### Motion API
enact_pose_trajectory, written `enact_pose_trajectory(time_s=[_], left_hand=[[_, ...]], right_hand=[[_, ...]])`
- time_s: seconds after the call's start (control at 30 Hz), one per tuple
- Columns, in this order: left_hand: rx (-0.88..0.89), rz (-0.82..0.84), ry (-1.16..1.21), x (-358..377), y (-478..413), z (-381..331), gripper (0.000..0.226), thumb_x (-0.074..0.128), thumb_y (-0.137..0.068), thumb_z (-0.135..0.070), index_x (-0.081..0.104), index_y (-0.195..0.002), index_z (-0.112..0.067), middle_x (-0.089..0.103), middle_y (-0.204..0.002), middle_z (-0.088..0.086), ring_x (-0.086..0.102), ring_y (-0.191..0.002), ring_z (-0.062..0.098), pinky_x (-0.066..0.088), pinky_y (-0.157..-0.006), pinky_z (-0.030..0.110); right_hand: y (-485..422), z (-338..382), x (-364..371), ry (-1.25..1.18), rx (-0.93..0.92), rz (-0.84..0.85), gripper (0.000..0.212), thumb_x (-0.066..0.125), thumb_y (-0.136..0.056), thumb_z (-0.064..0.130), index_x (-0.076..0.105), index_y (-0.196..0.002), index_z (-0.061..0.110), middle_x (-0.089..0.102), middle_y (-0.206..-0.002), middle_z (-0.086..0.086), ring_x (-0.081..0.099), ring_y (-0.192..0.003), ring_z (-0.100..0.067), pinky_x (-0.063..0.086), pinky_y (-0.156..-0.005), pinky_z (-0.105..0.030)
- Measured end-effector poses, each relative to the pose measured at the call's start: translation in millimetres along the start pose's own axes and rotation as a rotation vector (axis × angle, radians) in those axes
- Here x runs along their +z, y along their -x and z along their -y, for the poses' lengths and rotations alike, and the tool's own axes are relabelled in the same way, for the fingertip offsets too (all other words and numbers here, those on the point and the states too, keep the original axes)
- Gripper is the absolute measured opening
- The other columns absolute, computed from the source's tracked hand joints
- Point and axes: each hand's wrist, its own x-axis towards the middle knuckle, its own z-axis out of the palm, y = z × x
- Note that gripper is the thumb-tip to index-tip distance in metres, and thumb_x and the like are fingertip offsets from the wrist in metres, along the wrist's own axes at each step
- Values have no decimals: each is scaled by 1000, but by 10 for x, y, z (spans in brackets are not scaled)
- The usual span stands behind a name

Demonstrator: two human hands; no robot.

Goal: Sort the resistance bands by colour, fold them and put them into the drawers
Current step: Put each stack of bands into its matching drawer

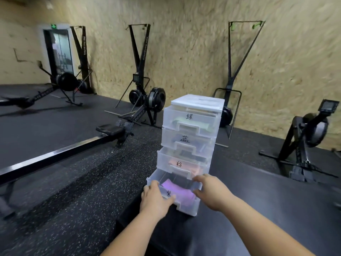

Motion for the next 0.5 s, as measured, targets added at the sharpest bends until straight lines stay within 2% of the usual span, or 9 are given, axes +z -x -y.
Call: enact_pose_trajectory(time_s=[0.1,0.2,0.33,0.5], left_hand=[[69,-29,13,-379,24,-227,82,81,-79,-61,42,-143,-28,44,-141,4,50,-130,28,46,-109,43],[134,-55,36,-675,-15,-445,81,81,-78,-64,43,-142,-31,44,-136,0,54,-127,24,50,-106,45],[262,-60,82,-872,-260,-703,79,80,-80,-63,42,-142,-33,44,-134,-3,56,-121,20,52,-105,44],[387,-106,150,-982,-965,-1028,79,81,-80,-63,42,-142,-34,42,-133,-5,55,-122,17,51,-107,44]], right_hand=[[116,19,-304,-26,-7,-99,48,63,-98,43,57,-144,34,59,-142,5,63,-120,-21,51,-100,-36],[134,19,-561,-49,2,-202,47,64,-98,44,56,-143,34,58,-138,4,64,-115,-21,51,-95,-35],[-19,-48,-853,-70,38,-375,51,67,-97,44,55,-145,33,54,-141,1,59,-125,-24,53,-95,-38],[-524,-251,-1096,-166,147,-538,64,70,-91,59,51,-146,31,51,-137,1,58,-123,-22,54,-93,-41]])
